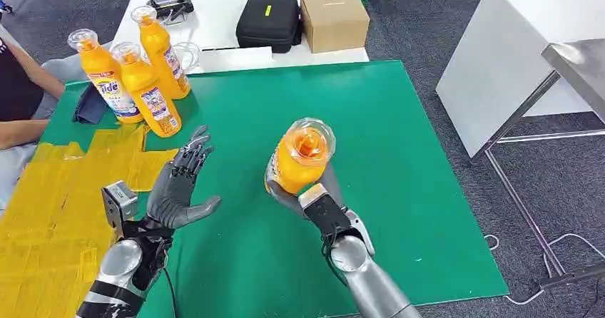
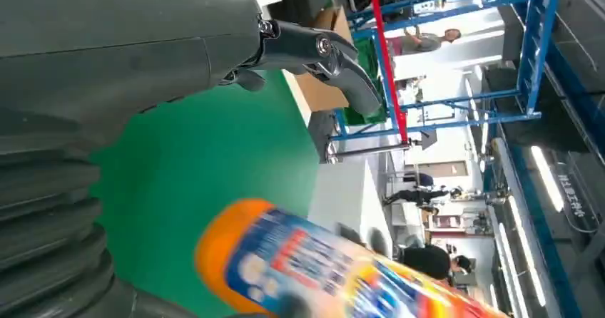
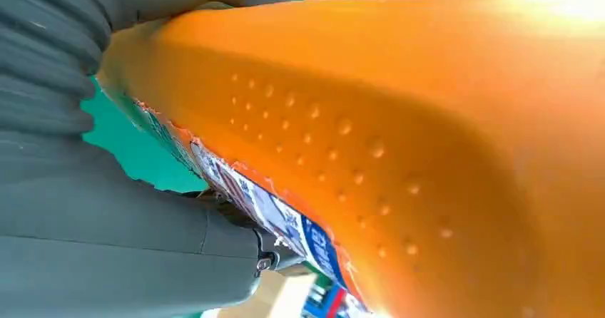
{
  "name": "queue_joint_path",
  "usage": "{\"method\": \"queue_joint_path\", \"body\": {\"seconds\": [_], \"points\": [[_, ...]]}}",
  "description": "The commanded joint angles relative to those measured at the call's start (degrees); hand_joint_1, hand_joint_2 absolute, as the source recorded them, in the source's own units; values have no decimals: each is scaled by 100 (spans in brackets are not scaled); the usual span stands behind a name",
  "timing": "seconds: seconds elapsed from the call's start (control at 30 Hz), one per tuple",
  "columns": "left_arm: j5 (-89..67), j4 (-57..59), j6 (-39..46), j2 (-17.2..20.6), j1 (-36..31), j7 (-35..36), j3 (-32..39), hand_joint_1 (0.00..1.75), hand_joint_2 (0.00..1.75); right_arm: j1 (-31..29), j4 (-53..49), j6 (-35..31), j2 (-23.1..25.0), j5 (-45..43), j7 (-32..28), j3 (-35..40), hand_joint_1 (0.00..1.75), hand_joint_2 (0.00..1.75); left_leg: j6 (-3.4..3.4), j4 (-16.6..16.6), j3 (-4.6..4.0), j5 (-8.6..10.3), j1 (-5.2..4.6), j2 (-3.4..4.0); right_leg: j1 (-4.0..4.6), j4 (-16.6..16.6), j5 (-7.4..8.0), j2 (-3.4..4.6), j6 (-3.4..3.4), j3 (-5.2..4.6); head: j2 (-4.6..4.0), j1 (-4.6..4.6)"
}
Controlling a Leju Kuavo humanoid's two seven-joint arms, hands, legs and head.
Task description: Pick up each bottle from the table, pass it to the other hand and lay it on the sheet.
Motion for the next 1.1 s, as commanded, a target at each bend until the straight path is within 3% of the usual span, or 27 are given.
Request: {"method": "queue_joint_path", "body": {"seconds": [0.03, 0.77, 1.1], "points": [[-13, 57, -63, 8, -215, 71, -224, 0, 175, -597, 1216, 4, 89, 123, 135, -29, 175, 175, -4, 4, 22, -10, 10, -7, 10, -3, -6, -1, -11, 25, 0, 0], [-19, 195, -176, -36, -457, 59, -510, 0, 175, -934, 1009, 254, 294, 1368, 356, 1523, 175, 175, -4, 3, 17, -6, 8, -9, 8, -1, -4, -4, -9, 19, 0, 0], [9, 44, -186, -23, -356, 29, -453, 0, 175, -996, 1309, 396, 266, 1243, 466, 1474, 175, 175, -3, -2, 11, -2, 5, -8, 5, -5, -1, -5, -6, 13, 0, 0]]}}
